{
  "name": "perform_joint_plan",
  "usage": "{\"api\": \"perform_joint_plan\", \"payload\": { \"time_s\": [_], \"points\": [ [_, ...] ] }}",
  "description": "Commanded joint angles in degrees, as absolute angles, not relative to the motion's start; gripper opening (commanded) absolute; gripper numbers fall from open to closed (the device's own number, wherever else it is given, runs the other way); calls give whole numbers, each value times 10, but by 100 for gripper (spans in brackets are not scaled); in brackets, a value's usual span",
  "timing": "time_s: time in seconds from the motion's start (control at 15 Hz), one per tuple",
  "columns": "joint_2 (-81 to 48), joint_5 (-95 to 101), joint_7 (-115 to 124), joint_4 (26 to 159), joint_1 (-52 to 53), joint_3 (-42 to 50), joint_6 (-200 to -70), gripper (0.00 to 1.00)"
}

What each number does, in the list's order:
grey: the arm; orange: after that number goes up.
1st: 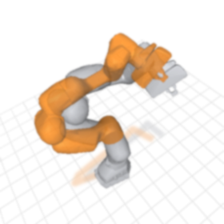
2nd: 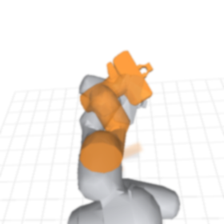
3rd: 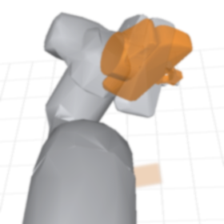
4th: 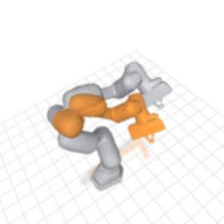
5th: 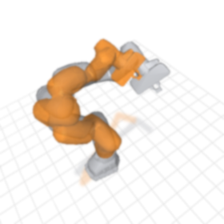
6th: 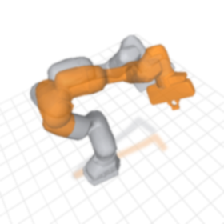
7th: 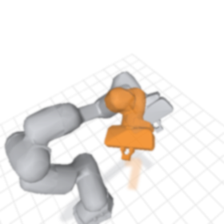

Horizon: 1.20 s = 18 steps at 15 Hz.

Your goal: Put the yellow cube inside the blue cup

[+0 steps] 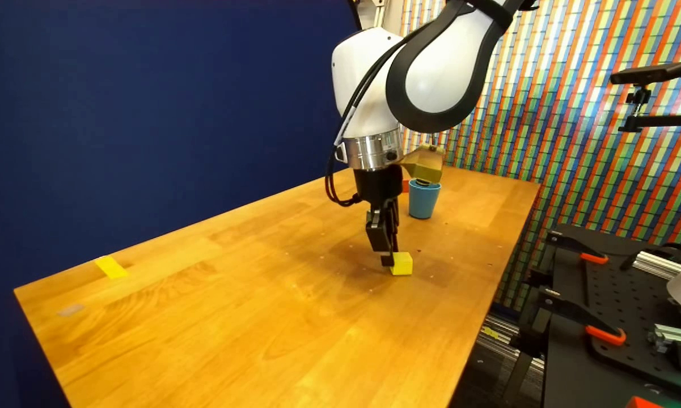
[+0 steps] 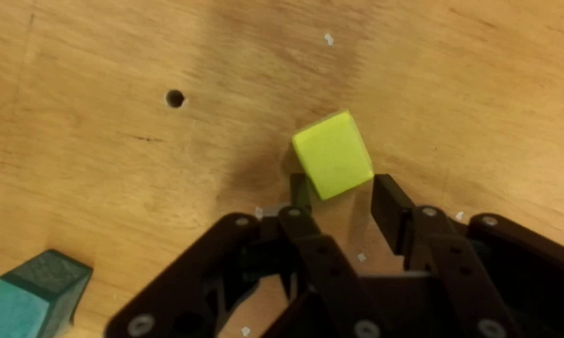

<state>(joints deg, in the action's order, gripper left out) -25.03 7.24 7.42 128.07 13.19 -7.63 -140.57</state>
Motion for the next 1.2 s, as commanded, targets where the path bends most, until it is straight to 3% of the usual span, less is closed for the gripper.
{"api": "perform_joint_plan", "payload": {
  "time_s": [0.0, 0.2, 0.27, 0.4, 0.8, 1.13],
  "points": [
    [-203, 62, 85, 1324, 134, -78, -1400, 74],
    [-189, 59, 87, 1343, 132, -80, -1407, 96],
    [-187, 74, 92, 1348, 137, -74, -1409, 55],
    [-184, 83, 99, 1357, 140, -71, -1421, 59],
    [-204, 119, 121, 1366, 150, -59, -1449, 11],
    [-203, 125, 129, 1366, 148, -56, -1446, 12]
  ]
}}
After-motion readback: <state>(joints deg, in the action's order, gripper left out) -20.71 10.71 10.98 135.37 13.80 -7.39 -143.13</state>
